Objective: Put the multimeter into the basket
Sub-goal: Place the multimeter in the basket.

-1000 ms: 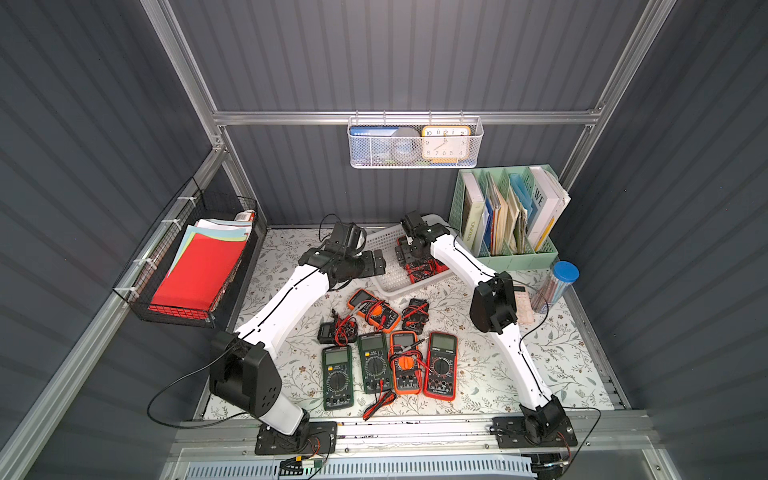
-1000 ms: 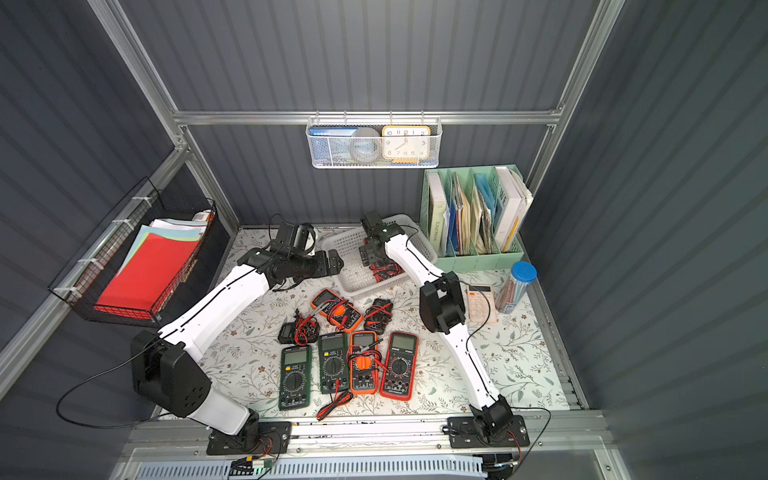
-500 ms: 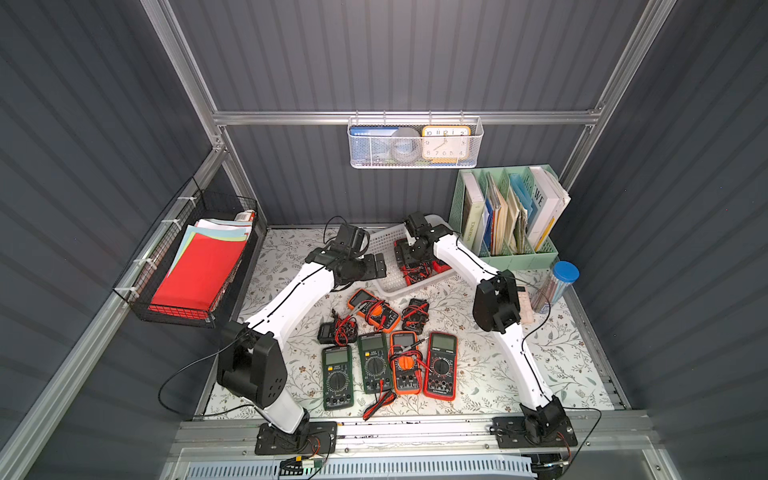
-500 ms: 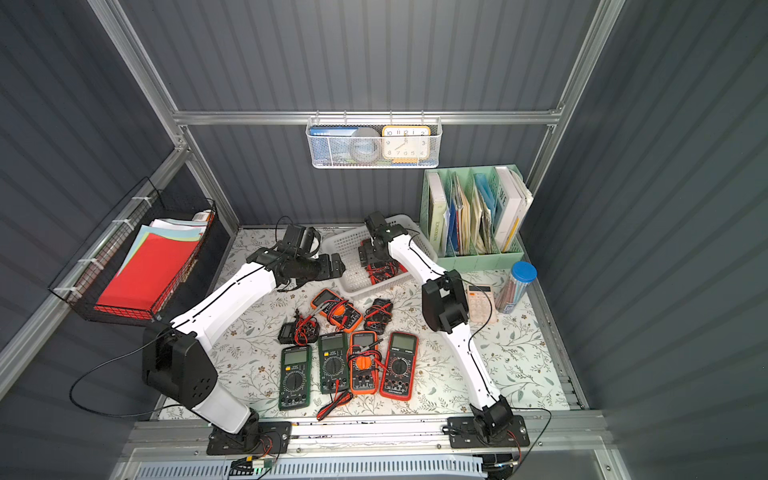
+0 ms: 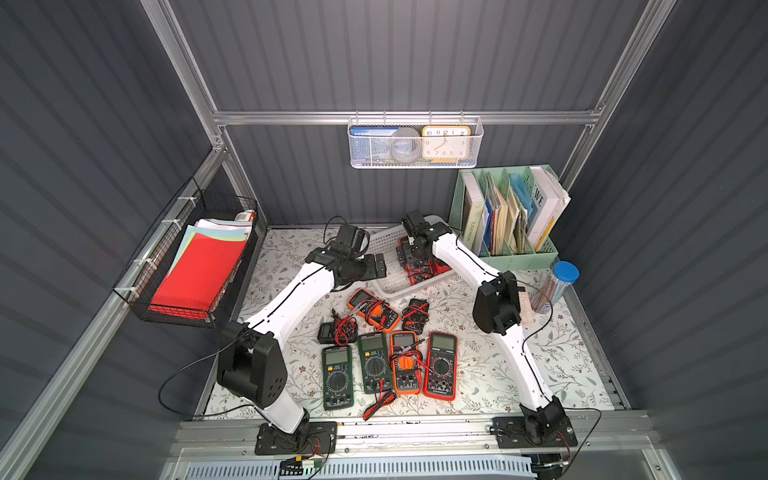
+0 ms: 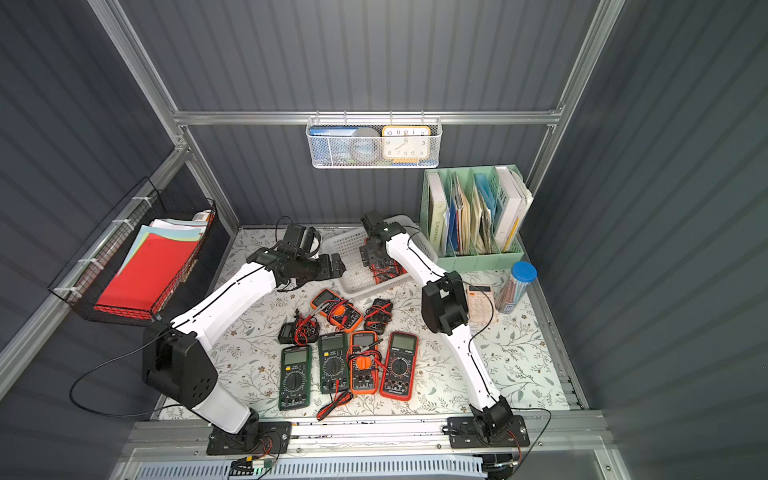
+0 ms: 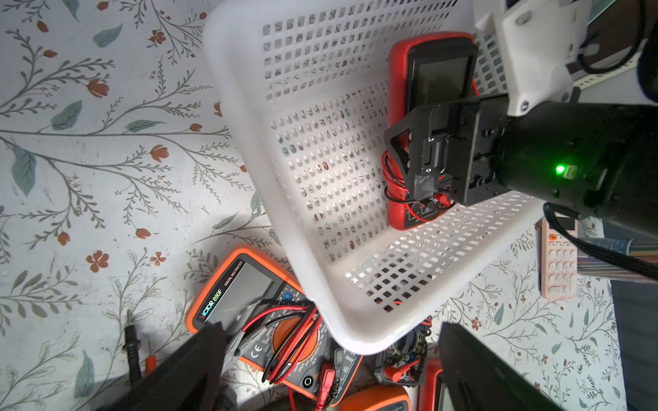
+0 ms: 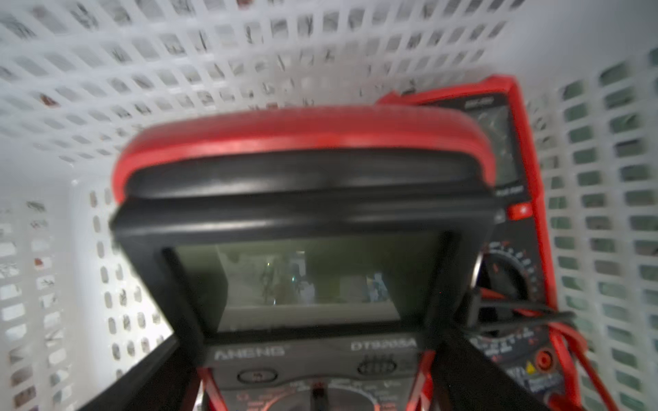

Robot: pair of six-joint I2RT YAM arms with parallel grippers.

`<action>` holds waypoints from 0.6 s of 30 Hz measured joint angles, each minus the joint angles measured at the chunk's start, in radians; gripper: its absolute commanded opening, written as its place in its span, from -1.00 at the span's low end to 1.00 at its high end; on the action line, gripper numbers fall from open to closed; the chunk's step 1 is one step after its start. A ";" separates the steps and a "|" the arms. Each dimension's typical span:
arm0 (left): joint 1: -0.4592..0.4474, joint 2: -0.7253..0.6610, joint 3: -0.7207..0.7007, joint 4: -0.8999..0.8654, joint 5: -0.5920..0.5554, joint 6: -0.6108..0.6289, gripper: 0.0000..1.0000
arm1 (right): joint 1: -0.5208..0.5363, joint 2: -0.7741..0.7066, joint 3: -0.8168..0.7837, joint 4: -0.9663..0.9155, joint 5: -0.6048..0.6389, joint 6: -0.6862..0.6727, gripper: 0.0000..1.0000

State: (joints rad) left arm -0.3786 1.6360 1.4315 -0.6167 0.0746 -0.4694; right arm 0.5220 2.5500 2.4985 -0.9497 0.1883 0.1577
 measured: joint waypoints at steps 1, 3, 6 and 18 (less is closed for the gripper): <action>0.000 0.001 0.000 0.000 0.000 0.000 0.99 | 0.000 0.000 -0.005 0.008 0.000 -0.006 0.98; 0.000 0.003 0.000 0.000 0.004 0.000 0.99 | 0.002 -0.007 -0.021 0.007 -0.001 -0.016 0.98; 0.000 0.010 0.000 -0.001 0.003 0.000 0.99 | 0.004 -0.077 -0.179 0.116 0.008 -0.020 0.98; 0.000 0.027 0.000 -0.002 0.003 0.000 0.98 | 0.006 -0.283 -0.476 0.309 -0.001 -0.013 0.98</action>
State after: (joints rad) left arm -0.3786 1.6634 1.4315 -0.6189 0.0776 -0.4694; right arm 0.5285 2.2673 2.0220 -0.6407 0.1871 0.1452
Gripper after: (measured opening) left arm 0.992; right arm 0.990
